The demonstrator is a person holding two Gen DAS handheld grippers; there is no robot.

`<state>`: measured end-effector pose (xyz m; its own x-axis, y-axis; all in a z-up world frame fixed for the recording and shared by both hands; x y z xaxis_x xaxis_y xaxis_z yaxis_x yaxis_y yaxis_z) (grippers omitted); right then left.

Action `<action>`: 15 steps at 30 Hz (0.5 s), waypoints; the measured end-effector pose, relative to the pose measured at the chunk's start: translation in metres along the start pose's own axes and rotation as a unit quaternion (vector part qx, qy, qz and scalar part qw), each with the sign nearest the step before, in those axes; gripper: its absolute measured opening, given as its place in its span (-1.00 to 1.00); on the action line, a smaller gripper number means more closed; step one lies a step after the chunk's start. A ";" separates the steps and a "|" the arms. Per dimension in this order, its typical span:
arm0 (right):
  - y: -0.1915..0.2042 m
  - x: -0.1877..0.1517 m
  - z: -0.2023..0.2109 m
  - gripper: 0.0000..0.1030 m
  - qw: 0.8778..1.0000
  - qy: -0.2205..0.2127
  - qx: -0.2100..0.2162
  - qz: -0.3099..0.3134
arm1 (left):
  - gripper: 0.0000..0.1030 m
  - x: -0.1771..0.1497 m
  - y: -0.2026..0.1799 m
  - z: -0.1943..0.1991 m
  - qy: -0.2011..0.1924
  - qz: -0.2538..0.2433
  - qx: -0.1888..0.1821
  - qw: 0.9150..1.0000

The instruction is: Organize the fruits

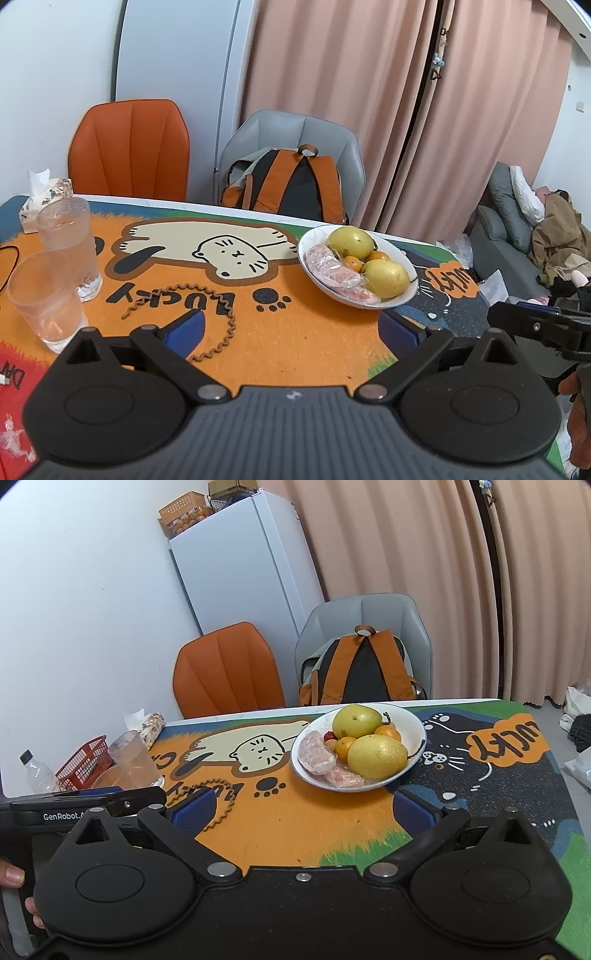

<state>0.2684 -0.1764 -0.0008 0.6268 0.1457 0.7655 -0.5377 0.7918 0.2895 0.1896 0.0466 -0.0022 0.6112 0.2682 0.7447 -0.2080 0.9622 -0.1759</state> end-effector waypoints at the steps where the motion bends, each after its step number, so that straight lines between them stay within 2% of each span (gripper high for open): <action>1: 0.000 -0.002 0.003 1.00 1.000 -0.001 -0.001 0.000 | 0.93 -0.002 -0.001 0.003 0.000 -0.002 0.000 1.000; 15: 0.005 -0.023 0.040 1.00 1.000 -0.014 -0.010 0.010 | 0.96 -0.024 -0.013 0.028 -0.004 -0.030 -0.001 1.000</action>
<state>0.2283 -0.1994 0.0059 0.6000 0.1451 0.7868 -0.5380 0.8011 0.2625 0.1560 0.0262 0.0000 0.6169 0.2091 0.7587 -0.1688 0.9768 -0.1319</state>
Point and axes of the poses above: each gripper's, at about its wrist camera, not at the fingertips, and z roughly against the way its jaws point, y to its left, x to its top, the point moved 5 cm from there along -z, roughly the way its jaws point, and after that the axes turned 5 degrees about y, right-handed, at the moved point
